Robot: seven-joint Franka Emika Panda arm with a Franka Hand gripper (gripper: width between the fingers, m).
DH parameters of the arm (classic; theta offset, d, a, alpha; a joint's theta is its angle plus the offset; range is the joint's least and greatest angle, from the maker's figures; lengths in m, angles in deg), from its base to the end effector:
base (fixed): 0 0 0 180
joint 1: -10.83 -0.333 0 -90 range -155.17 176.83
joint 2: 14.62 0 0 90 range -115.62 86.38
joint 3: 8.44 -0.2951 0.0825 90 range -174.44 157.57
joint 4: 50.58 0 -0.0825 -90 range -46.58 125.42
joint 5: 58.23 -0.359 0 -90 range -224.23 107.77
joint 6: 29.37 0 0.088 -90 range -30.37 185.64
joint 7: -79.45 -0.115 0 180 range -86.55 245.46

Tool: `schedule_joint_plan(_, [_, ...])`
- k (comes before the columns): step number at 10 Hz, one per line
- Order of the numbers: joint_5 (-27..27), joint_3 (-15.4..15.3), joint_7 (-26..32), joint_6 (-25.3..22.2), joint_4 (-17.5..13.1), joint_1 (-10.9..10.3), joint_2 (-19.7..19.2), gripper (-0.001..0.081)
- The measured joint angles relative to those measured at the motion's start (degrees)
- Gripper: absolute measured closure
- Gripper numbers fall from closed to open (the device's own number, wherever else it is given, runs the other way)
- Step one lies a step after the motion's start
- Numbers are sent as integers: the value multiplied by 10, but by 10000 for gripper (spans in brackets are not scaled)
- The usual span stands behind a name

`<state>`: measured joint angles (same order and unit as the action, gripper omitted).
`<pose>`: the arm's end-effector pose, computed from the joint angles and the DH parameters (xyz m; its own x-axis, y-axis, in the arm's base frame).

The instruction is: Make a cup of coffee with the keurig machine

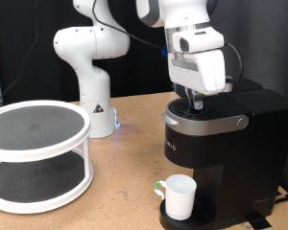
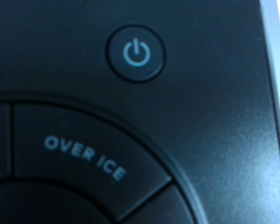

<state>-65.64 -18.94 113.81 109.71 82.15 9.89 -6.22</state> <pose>0.4858 0.1007 0.4127 0.7253 0.6411 0.2511 0.6457 -0.7599 0.0749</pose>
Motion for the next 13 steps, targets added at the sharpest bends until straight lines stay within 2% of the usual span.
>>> schedule_joint_plan(3, [35,-3,-43,-8,-3,0,-2,804])
schedule_joint_plan(5, [53,-3,-65,-31,-16,0,-8,804])
schedule_joint_plan(7, [59,-3,-72,-80,-39,0,-20,804])
schedule_joint_plan(10, [59,-2,-73,-165,-94,2,-53,804])
schedule_joint_plan(13, [59,-1,-73,-205,-124,2,-73,804])
